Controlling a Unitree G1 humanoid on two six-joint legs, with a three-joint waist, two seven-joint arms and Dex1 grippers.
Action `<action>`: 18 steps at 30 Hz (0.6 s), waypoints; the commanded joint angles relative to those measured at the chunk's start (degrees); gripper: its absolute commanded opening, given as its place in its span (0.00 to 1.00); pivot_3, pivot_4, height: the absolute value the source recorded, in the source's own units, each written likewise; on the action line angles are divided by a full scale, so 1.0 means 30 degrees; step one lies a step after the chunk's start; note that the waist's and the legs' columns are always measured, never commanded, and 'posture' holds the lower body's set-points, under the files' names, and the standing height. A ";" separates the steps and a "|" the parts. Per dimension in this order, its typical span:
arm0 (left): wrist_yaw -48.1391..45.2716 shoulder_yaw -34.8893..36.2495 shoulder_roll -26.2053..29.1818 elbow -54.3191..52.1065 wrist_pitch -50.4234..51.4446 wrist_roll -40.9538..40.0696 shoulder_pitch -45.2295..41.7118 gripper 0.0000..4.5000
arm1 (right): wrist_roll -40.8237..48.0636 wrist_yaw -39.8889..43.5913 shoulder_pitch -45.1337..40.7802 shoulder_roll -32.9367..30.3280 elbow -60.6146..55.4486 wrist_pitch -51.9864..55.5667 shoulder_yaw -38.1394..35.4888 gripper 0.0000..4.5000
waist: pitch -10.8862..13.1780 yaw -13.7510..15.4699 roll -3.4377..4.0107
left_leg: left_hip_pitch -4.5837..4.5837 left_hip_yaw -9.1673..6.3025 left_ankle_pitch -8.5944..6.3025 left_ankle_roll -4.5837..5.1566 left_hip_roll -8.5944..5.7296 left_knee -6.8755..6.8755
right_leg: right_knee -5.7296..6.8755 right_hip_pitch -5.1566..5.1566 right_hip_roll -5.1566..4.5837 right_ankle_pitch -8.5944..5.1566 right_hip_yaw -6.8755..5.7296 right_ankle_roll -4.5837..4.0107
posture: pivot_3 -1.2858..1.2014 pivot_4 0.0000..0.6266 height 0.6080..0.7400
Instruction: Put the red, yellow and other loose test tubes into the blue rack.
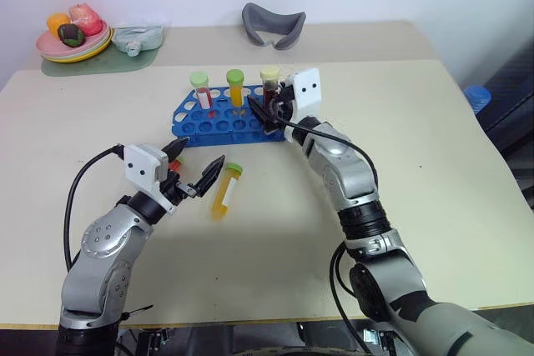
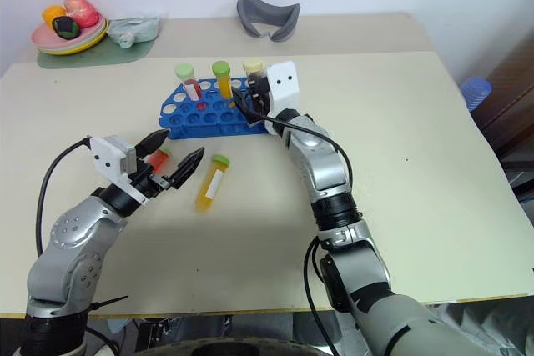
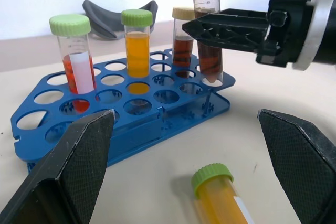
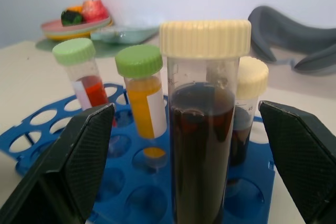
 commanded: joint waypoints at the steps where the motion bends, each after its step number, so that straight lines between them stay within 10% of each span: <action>1: 0.0140 -0.0042 -0.0013 -0.0822 -0.0127 -0.0117 0.0048 1.00 | 0.0763 -0.0423 -0.1307 -0.0088 -0.1878 0.3222 -0.0558 0.99 | 0.0001 -0.0008 0.0001 | 0.0001 0.0001 0.0000 0.0001 0.0000 0.0000 | 0.0001 0.0000 0.0000 0.0000 0.0000 0.0000 | 0.52 0.24 1.00; 18: -0.0583 -0.0237 0.0213 -0.0429 -0.0817 0.0160 0.0410 1.00 | 0.0996 -0.1633 -0.3158 -0.0249 -0.2044 0.8157 -0.1427 0.99 | 0.0001 -0.0004 0.0001 | -0.0005 -0.0001 -0.0001 0.0002 -0.0002 -0.0003 | -0.0008 -0.0002 0.0001 -0.0001 -0.0002 -0.0001 | 0.52 0.24 1.00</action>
